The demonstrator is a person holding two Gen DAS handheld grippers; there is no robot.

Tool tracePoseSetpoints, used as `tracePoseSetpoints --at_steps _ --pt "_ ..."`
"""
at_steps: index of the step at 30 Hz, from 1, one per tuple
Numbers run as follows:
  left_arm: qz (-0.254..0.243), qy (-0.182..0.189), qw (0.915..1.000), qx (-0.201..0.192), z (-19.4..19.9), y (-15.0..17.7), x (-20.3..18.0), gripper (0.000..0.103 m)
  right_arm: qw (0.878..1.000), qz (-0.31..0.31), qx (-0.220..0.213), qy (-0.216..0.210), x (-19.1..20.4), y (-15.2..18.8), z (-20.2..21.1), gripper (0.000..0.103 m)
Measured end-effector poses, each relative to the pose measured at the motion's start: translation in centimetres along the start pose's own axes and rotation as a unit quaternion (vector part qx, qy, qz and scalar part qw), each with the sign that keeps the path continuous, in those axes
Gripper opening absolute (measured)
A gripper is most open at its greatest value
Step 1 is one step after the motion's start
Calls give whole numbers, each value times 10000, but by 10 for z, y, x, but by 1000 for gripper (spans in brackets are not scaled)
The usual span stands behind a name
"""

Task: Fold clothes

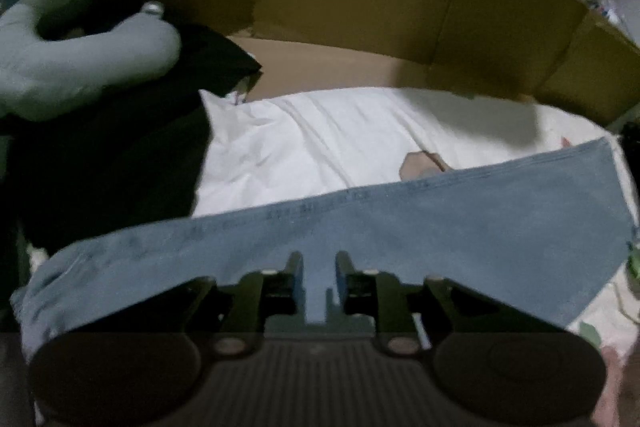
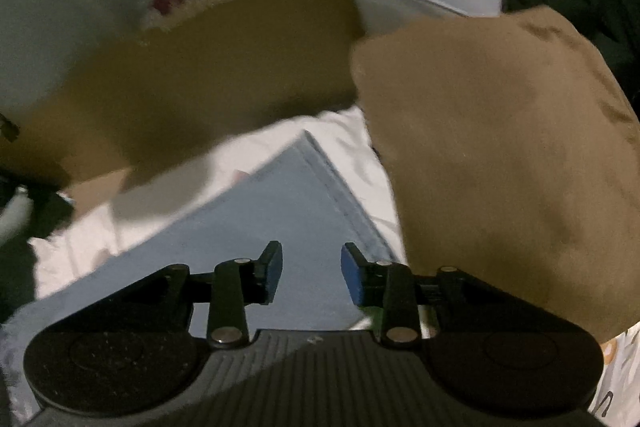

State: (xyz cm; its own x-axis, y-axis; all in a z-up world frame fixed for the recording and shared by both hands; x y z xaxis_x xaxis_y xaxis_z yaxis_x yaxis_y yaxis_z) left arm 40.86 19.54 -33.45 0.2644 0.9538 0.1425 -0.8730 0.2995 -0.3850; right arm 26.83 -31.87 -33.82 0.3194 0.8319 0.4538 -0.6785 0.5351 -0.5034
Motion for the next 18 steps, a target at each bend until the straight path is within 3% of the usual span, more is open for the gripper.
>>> tracePoseSetpoints --at_steps 2,9,18 --pt "114 17 9999 4 21 9 6 32 9998 42 100 -157 13 -6 12 42" --pt "425 33 9991 -13 91 40 25 45 9955 550 494 -591 65 -30 58 45" --pt "728 55 9972 -159 156 62 46 68 9914 1033 414 -689 114 -70 123 50"
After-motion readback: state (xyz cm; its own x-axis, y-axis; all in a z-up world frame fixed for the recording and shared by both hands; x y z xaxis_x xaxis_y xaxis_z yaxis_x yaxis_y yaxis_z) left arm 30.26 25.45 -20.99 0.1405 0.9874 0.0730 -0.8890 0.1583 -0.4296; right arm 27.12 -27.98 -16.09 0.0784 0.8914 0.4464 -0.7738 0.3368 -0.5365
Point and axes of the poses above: each gripper's, at about its wrist camera, not at the fingertips, and z roughly against the way its jaws point, x to its left, y to its underside, the point moved 8 cm from there along -z, roughly the way its jaws point, and after that the axes turned 9 degrees about -y, right-handed, at the moved point
